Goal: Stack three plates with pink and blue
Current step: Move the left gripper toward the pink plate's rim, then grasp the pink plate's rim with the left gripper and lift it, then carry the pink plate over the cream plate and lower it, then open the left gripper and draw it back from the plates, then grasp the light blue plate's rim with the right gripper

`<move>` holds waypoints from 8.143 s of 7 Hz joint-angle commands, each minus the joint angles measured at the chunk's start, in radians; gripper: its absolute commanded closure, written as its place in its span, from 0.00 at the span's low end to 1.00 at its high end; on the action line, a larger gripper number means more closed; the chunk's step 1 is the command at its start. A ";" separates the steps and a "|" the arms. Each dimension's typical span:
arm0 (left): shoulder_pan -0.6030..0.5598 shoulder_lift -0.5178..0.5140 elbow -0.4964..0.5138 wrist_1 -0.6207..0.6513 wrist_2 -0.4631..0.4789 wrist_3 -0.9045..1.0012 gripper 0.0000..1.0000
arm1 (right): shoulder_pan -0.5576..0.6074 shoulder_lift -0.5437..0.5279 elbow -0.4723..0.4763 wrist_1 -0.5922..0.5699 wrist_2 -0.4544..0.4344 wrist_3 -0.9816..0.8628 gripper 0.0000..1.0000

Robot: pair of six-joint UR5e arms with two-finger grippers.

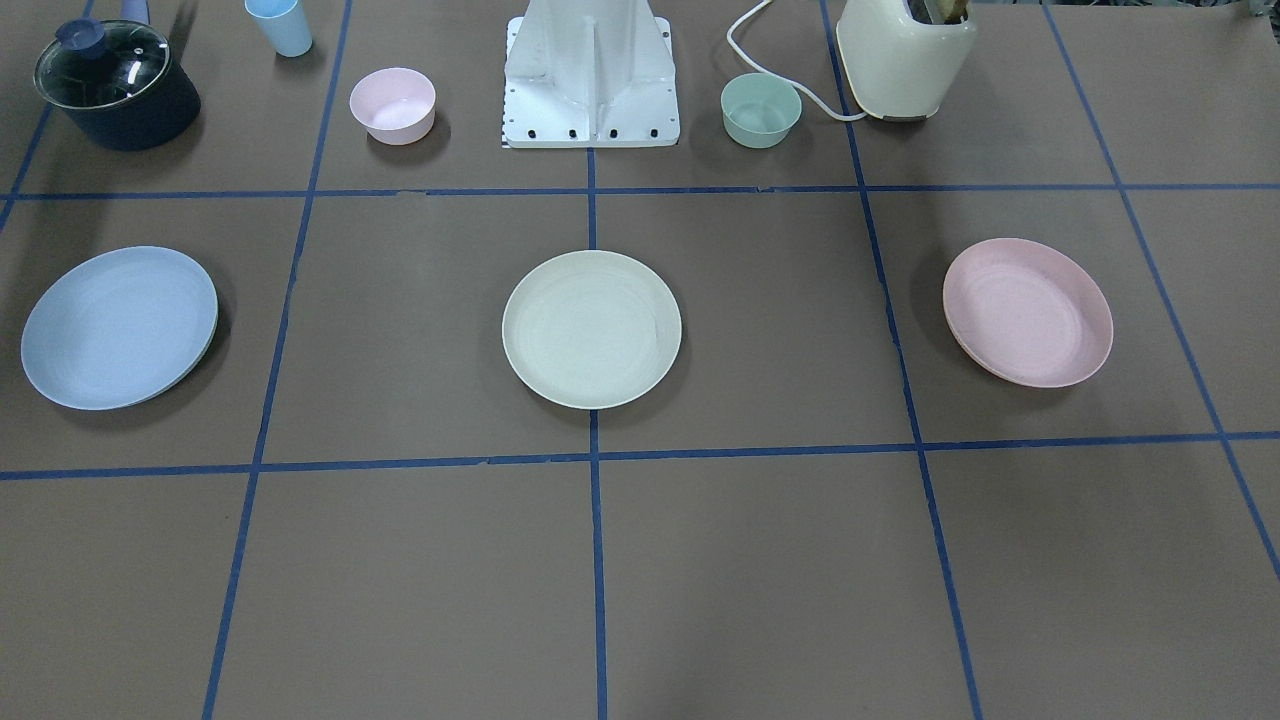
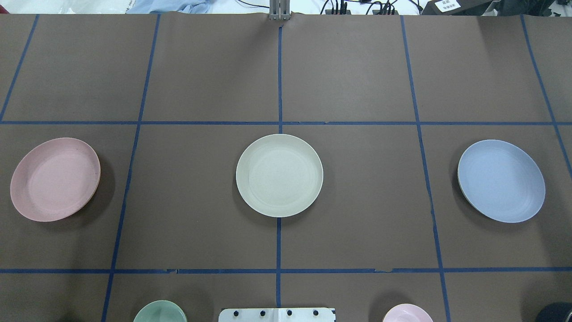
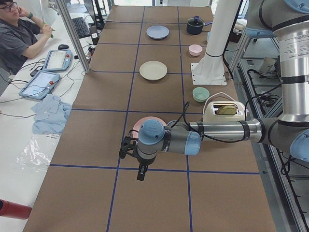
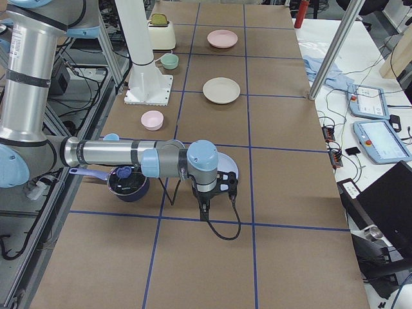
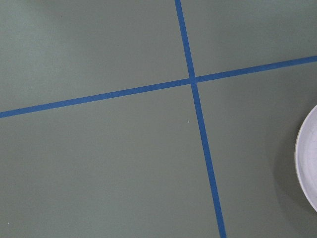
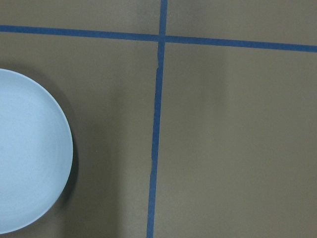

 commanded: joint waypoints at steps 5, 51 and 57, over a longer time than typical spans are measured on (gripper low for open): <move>0.020 -0.007 -0.018 -0.351 0.005 0.018 0.00 | -0.008 0.007 -0.007 0.388 0.054 0.018 0.00; 0.968 -0.498 -0.348 0.011 0.523 -1.084 0.00 | -0.461 -0.086 -0.145 0.991 -0.248 0.806 0.03; 0.968 -0.496 -0.346 0.009 0.523 -1.094 0.00 | -0.621 -0.085 -0.299 1.190 -0.340 0.923 0.61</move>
